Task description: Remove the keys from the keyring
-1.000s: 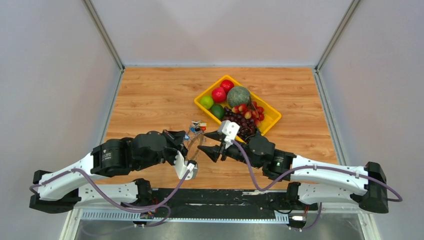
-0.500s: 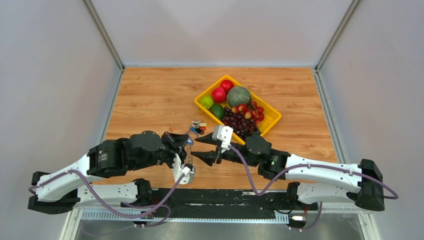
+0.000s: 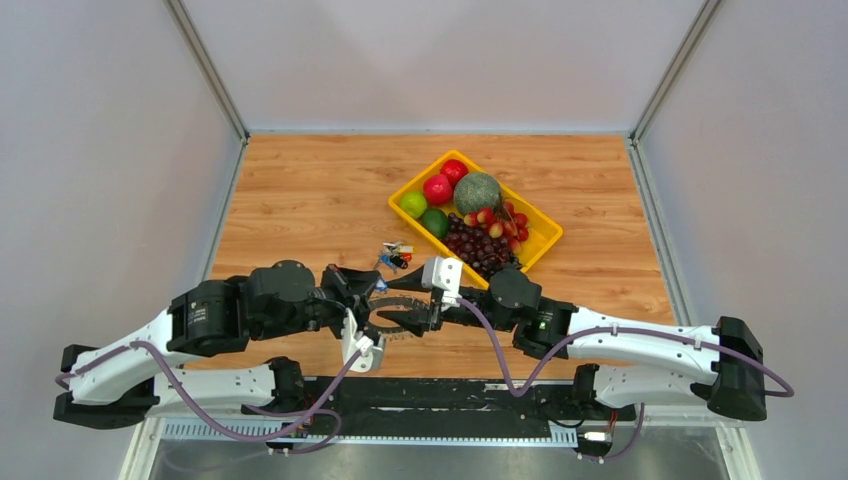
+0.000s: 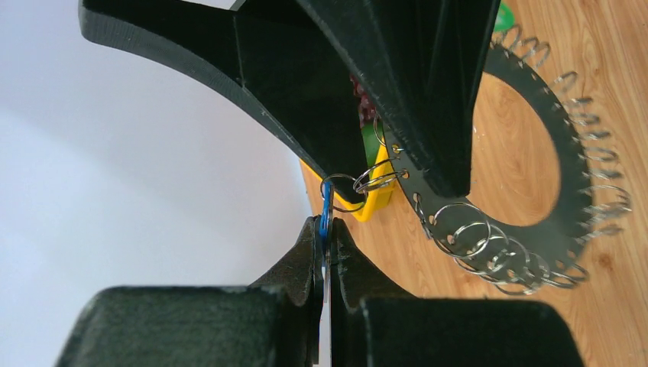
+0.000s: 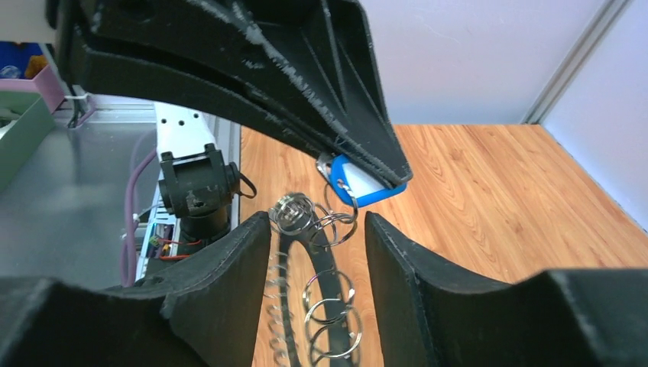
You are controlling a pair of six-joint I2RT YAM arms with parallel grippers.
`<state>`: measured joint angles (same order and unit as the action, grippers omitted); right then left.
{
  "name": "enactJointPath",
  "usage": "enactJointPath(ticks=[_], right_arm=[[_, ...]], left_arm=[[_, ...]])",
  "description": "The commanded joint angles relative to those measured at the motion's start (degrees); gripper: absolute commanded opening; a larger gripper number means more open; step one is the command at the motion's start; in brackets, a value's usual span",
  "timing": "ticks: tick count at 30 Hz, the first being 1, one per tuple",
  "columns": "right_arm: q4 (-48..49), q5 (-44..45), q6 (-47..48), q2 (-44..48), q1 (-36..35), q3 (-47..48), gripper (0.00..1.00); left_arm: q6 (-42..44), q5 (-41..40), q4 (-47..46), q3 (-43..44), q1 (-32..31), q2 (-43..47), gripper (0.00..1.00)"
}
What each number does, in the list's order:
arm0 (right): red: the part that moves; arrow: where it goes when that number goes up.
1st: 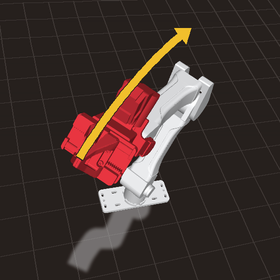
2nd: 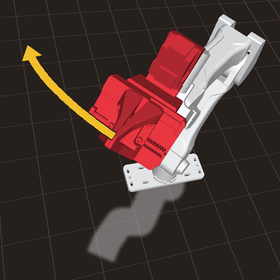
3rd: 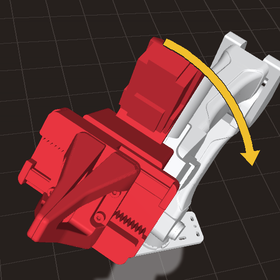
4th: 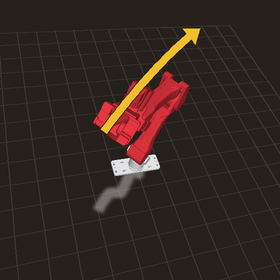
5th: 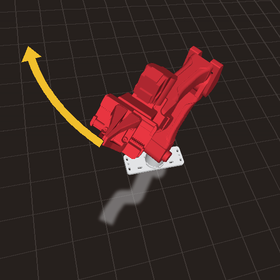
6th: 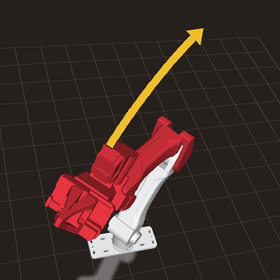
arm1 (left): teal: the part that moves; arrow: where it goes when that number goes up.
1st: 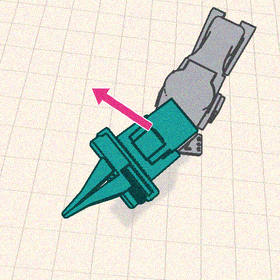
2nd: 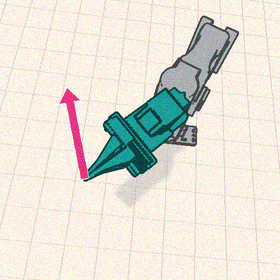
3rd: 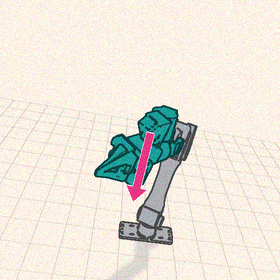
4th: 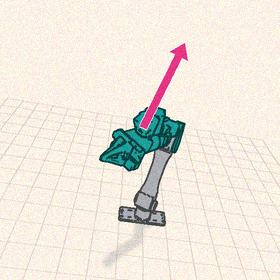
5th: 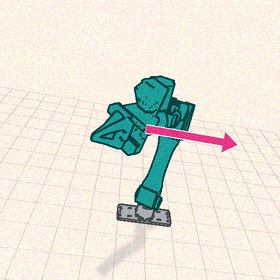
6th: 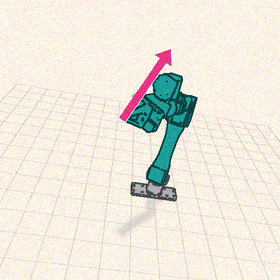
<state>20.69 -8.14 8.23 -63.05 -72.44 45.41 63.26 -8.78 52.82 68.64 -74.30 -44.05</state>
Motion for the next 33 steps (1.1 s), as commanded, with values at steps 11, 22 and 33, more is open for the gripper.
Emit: enactJointPath(ticks=[11, 22, 33], right_arm=[[-0.9, -6.4, -1.9, 4.5, 0.0, -1.5, 0.58], [-2.6, -6.8, -1.6, 7.1, 0.0, -1.8, 0.53], [-5.5, 9.1, 0.2, 8.5, 0.2, 1.2, 0.23]], left_arm=[[0.5, -0.7, -3.6, 1.9, -0.3, 1.6, 0.0], [0.7, -0.5, -3.6, 1.9, -0.4, 1.5, 0.0], [0.5, 0.6, -3.5, 1.8, -0.4, 1.8, 0.0]])
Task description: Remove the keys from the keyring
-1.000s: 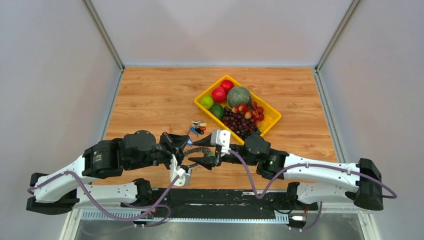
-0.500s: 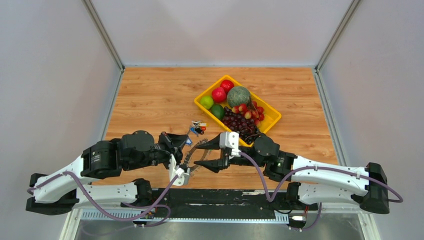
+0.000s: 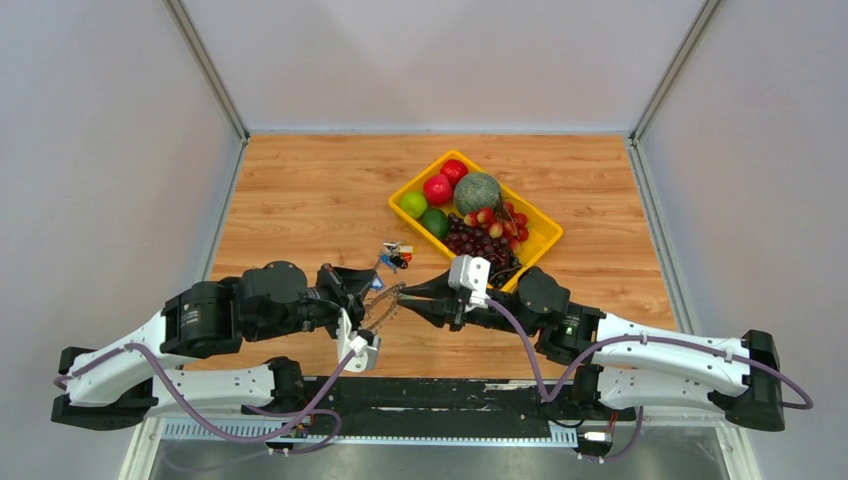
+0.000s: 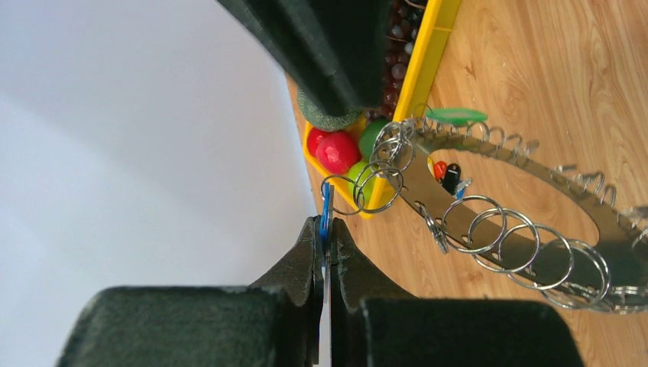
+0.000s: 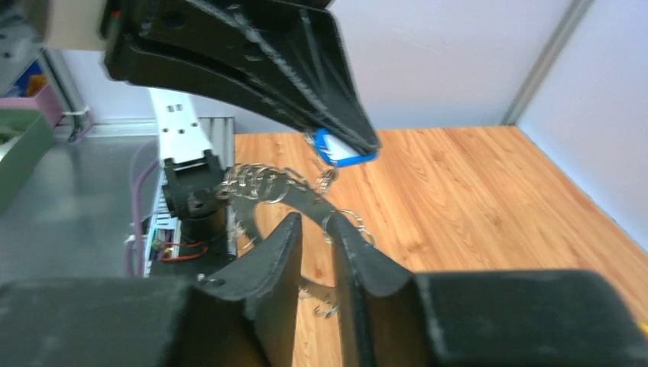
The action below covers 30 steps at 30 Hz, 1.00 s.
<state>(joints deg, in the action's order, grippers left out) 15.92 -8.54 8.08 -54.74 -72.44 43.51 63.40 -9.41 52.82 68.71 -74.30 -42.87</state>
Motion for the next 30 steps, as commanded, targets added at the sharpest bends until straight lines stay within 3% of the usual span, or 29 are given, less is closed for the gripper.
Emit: enactJointPath(ticks=[1, 2, 3, 9, 26, 30], right_arm=[[-0.9, 12.2, 0.3, -0.4, 0.2, 3.6, 0.12], [-1.1, 14.3, 0.3, -1.0, 0.3, 4.1, 0.03], [-1.3, 16.0, 0.3, -1.7, 0.4, 4.7, 0.0], [-2.1, 18.2, -0.3, -6.7, 1.4, 7.4, 0.0], [-3.5, -0.5, -3.0, -6.7, 1.4, 5.5, 0.0], [-3.4, 0.2, -1.6, -6.8, 1.4, 6.1, 0.13]], left_arm=[[0.3, 1.4, -3.3, 1.7, -0.4, 0.7, 0.0], [0.3, 1.6, -3.3, 1.7, -0.4, 0.7, 0.0], [0.4, 1.7, -3.2, 1.7, -0.4, 0.7, 0.0], [0.4, 2.0, -2.4, 2.1, -0.3, 0.7, 0.0], [0.8, 0.4, -2.0, 2.1, -0.4, 0.8, 0.0], [0.8, 0.9, -2.0, 2.1, -0.4, 0.7, 0.0]])
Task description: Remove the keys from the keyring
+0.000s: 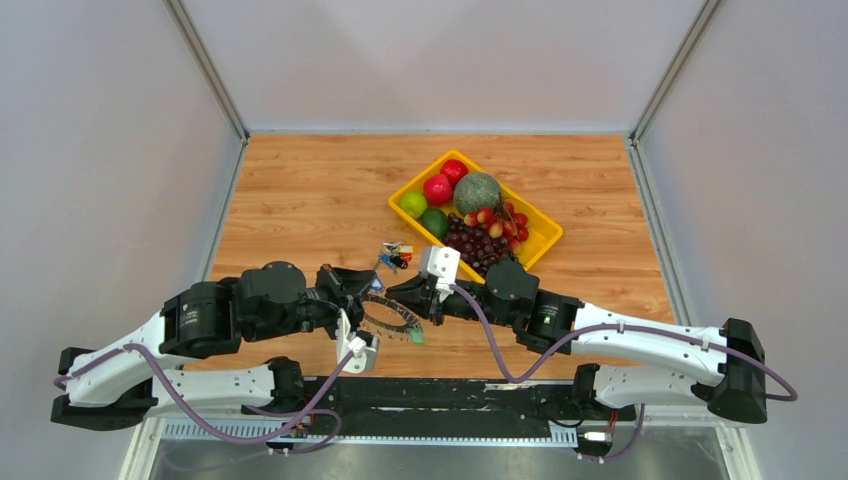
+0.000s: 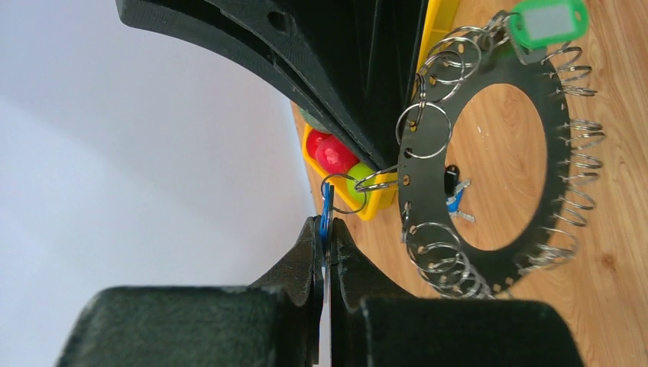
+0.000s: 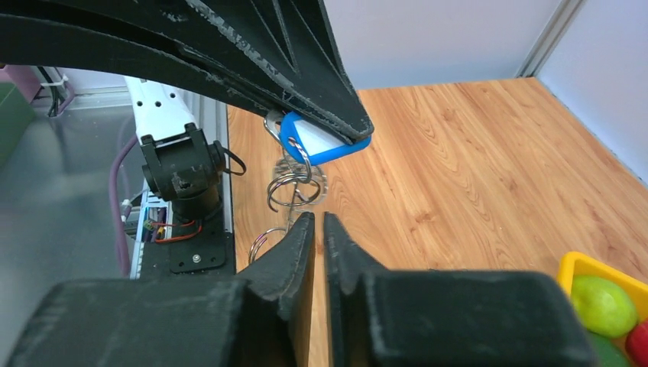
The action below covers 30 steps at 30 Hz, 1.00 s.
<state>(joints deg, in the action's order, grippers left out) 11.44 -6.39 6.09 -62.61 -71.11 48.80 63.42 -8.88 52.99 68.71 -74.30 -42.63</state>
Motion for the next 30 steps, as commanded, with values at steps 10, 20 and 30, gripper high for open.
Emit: enactJointPath(ticks=[10, 20, 30], right_arm=[[1.1, -3.6, 2.6, -2.2, 0.1, 4.6, 0.28], [2.0, -9.1, 3.5, -2.7, 0.1, 5.3, 0.25], [4.0, -12.5, 2.5, -0.7, 0.1, 3.6, 0.18]], left_arm=[[0.5, 2.3, -2.5, 2.1, -0.4, 0.3, 0.0], [0.7, 2.1, -2.7, 1.9, -0.4, 0.2, 0.0], [0.5, 1.8, -2.7, 1.1, -0.4, 0.8, 0.0]])
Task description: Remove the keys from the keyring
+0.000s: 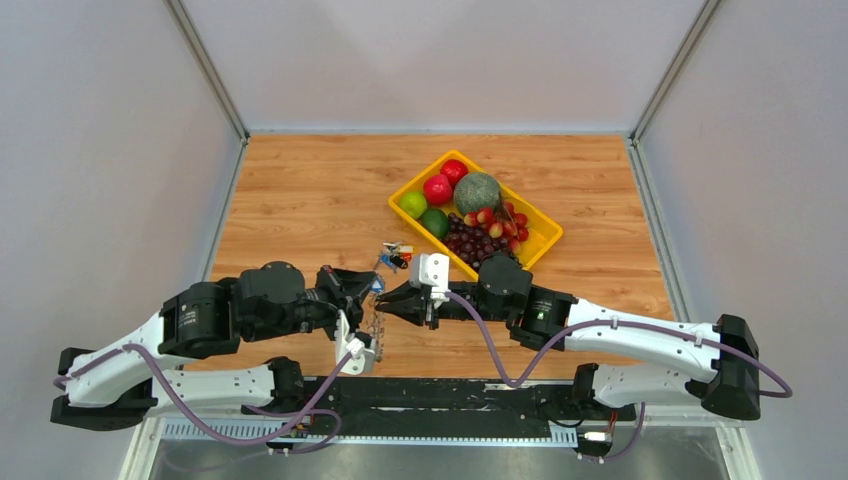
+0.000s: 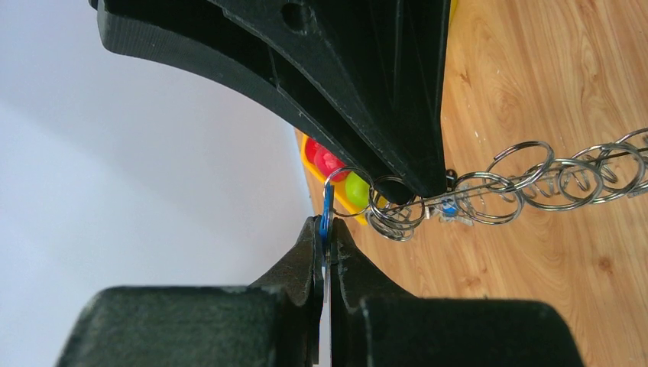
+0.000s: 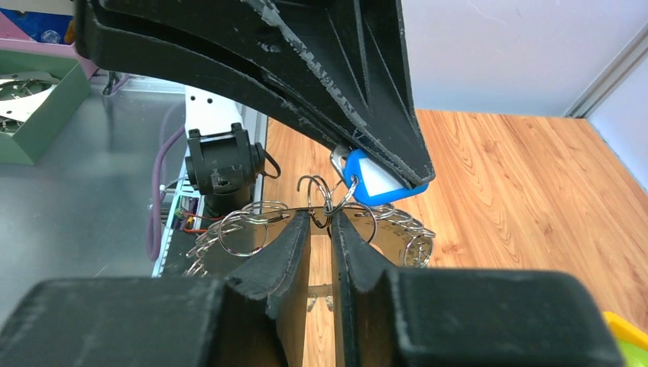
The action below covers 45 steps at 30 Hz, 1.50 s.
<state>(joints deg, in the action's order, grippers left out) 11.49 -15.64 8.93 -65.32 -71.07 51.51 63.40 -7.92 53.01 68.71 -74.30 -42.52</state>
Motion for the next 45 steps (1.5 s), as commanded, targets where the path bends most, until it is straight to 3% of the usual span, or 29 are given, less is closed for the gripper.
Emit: enactJointPath(ticks=[1, 9, 15, 23, 30, 45], right_arm=[[4.2, -3.4, -0.5, 2.1, 0.0, 0.7, 0.18], [5.2, -3.1, -1.7, 1.5, 0.0, 1.2, 0.23], [5.3, -1.8, -2.6, 0.4, 0.0, 1.7, 0.0], [6.2, 1.4, -4.3, 3.5, 0.1, -1.5, 0.0], [12.9, 6.2, -8.5, 7.3, 0.2, -5.3, 0.0], [15.3, 5.1, -13.7, 7.2, 0.2, -4.2, 0.0]], left_arm=[[0.5, 0.9, -2.8, 1.1, -0.4, 0.8, 0.0], [0.5, 1.6, -3.2, 1.3, -0.4, 0.8, 0.0], [0.2, 1.4, -3.3, 1.2, -0.4, 1.0, 0.0], [-0.8, 0.3, -4.6, -0.8, -0.4, 3.4, 0.0], [-2.9, 0.6, -5.5, -4.4, -0.4, 5.4, 0.0], [-4.6, 0.9, -5.9, -7.1, -0.4, 5.4, 0.0]])
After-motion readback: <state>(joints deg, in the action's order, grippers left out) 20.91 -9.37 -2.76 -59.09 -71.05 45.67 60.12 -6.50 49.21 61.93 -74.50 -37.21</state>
